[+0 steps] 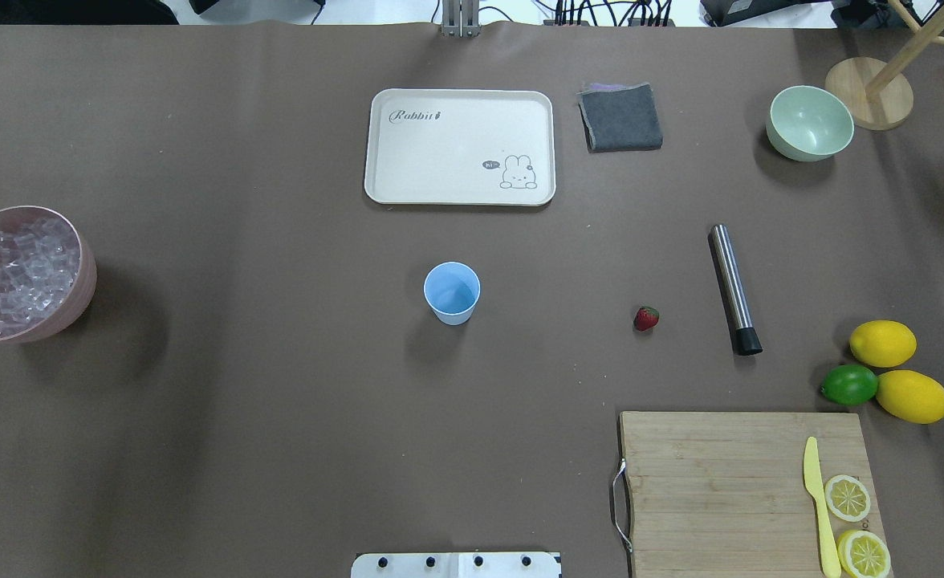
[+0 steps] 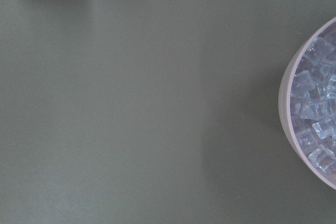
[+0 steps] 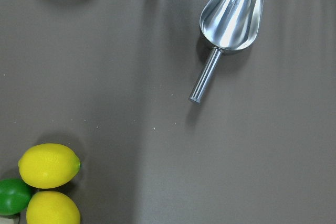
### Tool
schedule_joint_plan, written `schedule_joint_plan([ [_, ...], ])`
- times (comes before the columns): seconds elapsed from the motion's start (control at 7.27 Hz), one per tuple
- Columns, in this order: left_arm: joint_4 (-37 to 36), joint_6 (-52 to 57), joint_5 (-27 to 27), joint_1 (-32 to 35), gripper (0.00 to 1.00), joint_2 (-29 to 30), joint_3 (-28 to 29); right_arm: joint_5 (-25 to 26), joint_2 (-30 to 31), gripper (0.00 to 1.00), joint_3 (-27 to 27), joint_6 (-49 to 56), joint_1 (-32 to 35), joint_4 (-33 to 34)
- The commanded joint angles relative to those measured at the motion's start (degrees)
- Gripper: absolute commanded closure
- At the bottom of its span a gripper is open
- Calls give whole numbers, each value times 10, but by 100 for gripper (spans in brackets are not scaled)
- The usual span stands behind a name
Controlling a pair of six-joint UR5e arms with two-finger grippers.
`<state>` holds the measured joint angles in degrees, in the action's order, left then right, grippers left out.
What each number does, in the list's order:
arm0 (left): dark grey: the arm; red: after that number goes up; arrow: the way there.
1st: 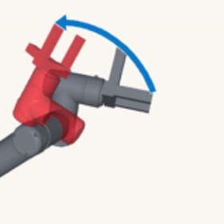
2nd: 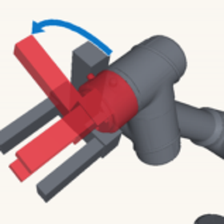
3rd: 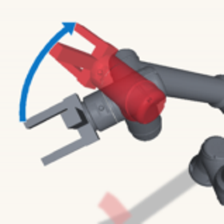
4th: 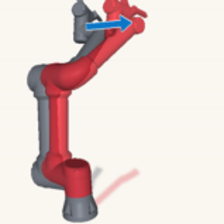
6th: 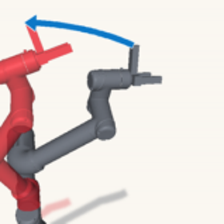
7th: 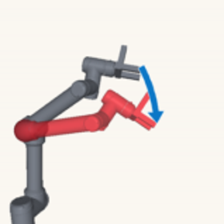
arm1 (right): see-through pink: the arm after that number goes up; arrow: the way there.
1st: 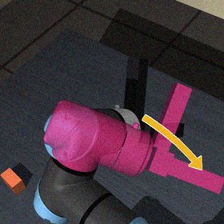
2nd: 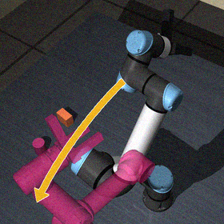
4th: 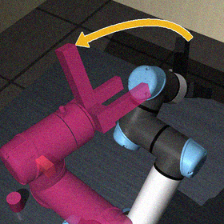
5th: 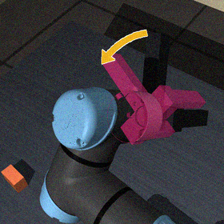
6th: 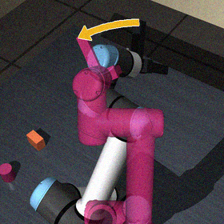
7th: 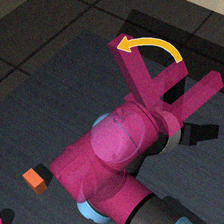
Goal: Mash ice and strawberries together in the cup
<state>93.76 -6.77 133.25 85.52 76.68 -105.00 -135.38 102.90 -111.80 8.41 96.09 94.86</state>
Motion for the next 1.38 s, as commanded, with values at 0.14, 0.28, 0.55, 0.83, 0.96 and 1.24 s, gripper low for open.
schedule_joint_plan([
  [0.14,0,0,1,1,2,5,-4,-7,-2,0,2,7,9,-2],
  [0.28,0,-2,1,1,2,7,-3,-8,-6,0,4,1,8,-1],
  [0.55,-1,-5,4,2,2,22,-6,-5,-27,0,4,-1,7,2],
  [0.83,-7,-7,23,2,2,46,2,-4,-39,0,8,-4,1,2],
  [0.96,-6,-7,23,2,2,47,3,-5,-43,0,8,-3,-2,2],
  [1.24,4,-5,26,2,2,48,-6,-9,-43,0,7,-2,-4,1],
])
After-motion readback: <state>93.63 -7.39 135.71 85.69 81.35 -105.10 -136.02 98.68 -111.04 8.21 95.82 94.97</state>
